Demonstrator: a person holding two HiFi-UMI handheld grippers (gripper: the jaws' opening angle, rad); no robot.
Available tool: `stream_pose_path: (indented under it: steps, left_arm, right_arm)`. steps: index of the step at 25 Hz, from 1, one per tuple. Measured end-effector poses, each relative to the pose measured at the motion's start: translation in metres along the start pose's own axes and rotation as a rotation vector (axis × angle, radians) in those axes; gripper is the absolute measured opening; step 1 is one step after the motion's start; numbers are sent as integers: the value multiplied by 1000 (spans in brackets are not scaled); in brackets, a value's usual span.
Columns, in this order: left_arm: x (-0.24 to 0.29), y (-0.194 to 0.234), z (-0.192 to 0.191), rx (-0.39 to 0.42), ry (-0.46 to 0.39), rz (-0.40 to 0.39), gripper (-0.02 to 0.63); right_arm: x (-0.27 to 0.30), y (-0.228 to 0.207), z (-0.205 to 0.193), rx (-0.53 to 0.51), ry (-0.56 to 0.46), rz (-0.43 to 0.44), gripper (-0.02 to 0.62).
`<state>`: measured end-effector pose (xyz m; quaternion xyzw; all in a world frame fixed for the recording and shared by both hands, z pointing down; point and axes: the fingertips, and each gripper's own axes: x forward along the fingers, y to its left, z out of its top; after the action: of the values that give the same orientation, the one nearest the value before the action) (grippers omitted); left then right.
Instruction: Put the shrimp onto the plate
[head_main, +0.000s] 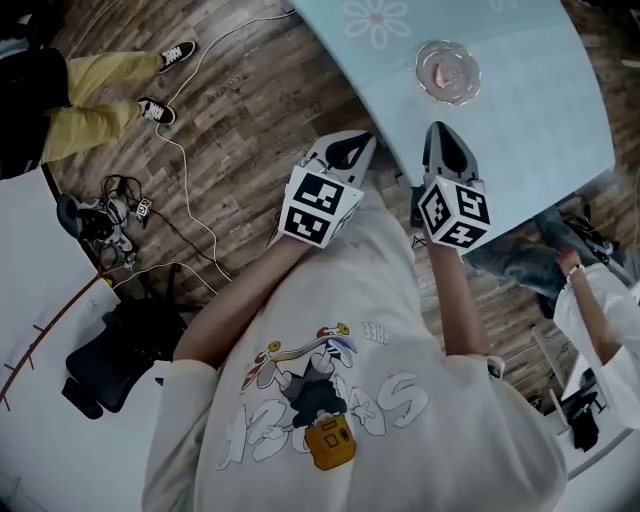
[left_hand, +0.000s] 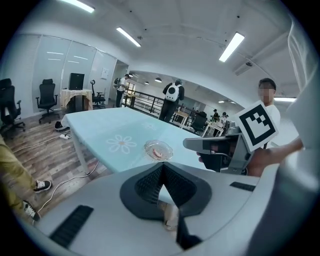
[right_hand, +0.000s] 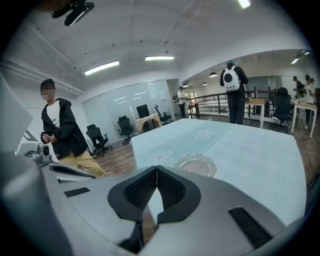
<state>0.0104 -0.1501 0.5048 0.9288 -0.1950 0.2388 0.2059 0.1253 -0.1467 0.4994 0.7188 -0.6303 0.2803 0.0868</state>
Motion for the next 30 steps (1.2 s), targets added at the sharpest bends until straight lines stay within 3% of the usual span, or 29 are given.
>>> stream_pose_path:
  steps: [4, 11, 21, 26, 30]
  left_arm:
    - [-34, 0, 5, 16, -35, 19, 8]
    - [-99, -22, 17, 131, -111, -27, 8]
    - [-184, -33, 30, 134, -267, -27, 8]
    - [-207, -46, 29, 167, -282, -63, 8]
    - [-224, -55, 37, 171, -304, -49, 8]
  right_arm:
    - [-31, 32, 7, -25, -47, 23, 26]
    - [-86, 88, 9, -59, -110, 54, 26]
    - [-161, 159, 16, -64, -222, 52, 26]
    - [-179, 179, 19, -46, -258, 49, 26]
    - [-191, 193, 17, -96, -260, 51, 26]
